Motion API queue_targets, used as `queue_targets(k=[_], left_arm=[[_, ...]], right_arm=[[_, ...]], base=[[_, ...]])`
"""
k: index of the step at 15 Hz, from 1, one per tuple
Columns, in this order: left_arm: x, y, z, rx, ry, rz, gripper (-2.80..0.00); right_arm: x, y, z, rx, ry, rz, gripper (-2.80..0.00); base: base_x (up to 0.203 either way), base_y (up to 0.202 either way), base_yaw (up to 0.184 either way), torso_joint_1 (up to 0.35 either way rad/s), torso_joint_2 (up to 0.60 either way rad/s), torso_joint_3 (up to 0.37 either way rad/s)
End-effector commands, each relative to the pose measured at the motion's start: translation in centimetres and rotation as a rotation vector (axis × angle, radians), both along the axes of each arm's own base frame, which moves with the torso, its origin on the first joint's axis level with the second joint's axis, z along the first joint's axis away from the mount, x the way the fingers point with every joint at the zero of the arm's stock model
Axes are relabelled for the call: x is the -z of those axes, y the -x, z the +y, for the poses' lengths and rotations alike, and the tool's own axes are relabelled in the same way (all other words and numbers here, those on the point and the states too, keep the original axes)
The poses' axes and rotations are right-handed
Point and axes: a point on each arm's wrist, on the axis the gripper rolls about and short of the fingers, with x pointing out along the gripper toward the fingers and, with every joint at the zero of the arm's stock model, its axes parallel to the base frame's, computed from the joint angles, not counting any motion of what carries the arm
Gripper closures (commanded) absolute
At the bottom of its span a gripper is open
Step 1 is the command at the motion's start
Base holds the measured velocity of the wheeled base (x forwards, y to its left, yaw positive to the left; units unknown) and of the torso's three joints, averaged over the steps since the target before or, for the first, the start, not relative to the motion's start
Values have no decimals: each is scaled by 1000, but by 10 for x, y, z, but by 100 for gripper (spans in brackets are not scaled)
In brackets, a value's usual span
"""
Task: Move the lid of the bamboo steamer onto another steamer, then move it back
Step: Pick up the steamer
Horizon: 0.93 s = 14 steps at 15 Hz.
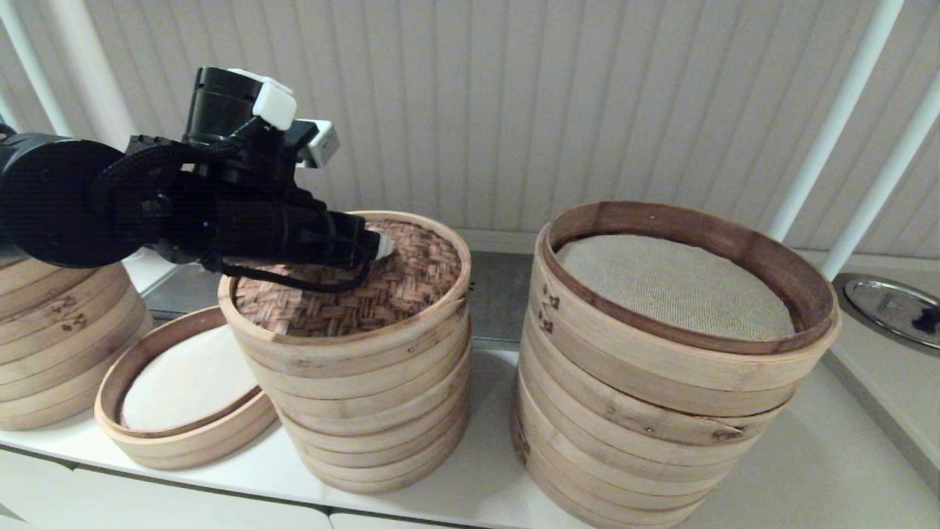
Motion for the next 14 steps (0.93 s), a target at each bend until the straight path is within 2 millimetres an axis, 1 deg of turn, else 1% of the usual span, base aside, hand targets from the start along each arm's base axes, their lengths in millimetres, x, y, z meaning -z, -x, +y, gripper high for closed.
queue_targets(k=[1,4,7,8,9,14], left_arm=[[0,1,-4,10,-1,1,-280],[0,2,-7,19,1,-1,-280],[2,2,-6,17,-1,5,-280],[2,3,-6,17,0,4,-94],[2,3,-6,18,0,4,0],[2,4,-5,18,7,3,0]], right_arm=[[0,0,0,-1,0,1,0],[0,0,0,-1,0,1,0],[0,0,0,-1,0,1,0],[0,0,0,-1,0,1,0],[0,0,0,-1,0,1,0],[0,0,0,-1,0,1,0]], base=[[0,0,0,0,0,0],[0,0,0,0,0,0],[0,0,0,0,0,0],[0,0,0,0,0,0],[0,0,0,0,0,0],[0,0,0,0,0,0]])
